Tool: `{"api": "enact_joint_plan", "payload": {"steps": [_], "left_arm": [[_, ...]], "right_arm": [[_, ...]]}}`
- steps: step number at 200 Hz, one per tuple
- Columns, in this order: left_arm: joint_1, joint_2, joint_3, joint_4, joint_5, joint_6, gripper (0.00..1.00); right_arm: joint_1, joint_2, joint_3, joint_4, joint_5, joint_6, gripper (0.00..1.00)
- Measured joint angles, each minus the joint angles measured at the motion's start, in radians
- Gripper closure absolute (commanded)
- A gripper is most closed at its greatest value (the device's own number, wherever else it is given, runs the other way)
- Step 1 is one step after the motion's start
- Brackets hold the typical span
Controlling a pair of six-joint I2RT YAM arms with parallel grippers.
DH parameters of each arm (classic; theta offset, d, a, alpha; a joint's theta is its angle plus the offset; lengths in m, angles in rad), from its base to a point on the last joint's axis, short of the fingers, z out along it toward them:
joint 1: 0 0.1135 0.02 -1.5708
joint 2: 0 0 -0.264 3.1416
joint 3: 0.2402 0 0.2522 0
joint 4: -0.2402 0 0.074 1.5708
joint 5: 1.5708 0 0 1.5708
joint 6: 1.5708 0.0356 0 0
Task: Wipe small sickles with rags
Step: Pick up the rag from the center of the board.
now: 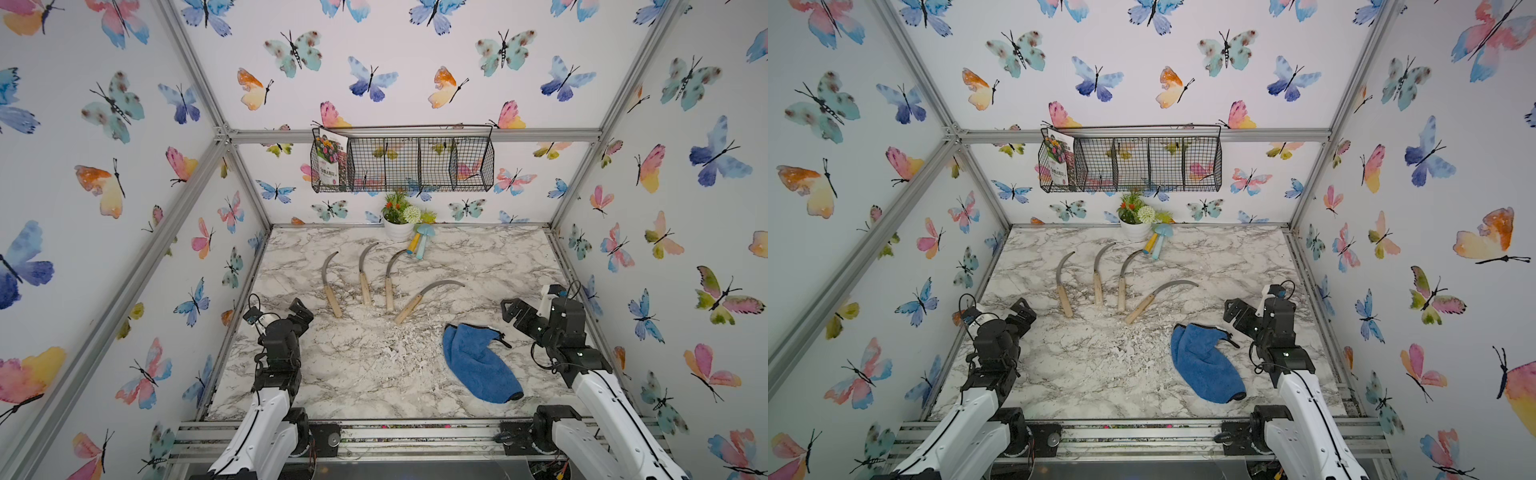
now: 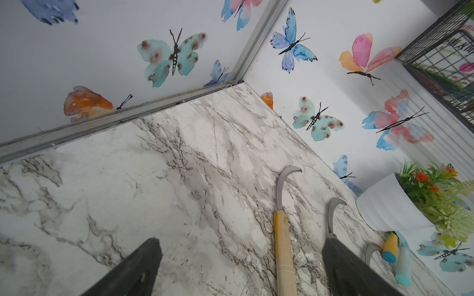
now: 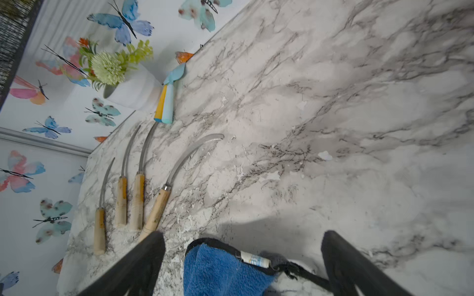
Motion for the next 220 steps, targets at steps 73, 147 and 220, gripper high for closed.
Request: {"api": "enact_joint_plan", "payload": {"steps": [73, 147, 220], "left_arm": [[0.001, -0.05, -0.018, 0.002, 0.001, -0.002, 0.01], [0.001, -0.054, -0.023, 0.002, 0.001, -0.002, 0.01], [0.001, -0.057, -0.023, 0.002, 0.002, -0.002, 0.01]], "right_arm": [[0.698, 0.328, 0.153, -0.153, 0.426, 0.166, 0.02], [0.758, 0.325, 0.167, -0.288, 0.564, 0.239, 0.02], [0.759, 0.546, 0.096, -0.177, 0.447, 0.212, 0.02]]}}
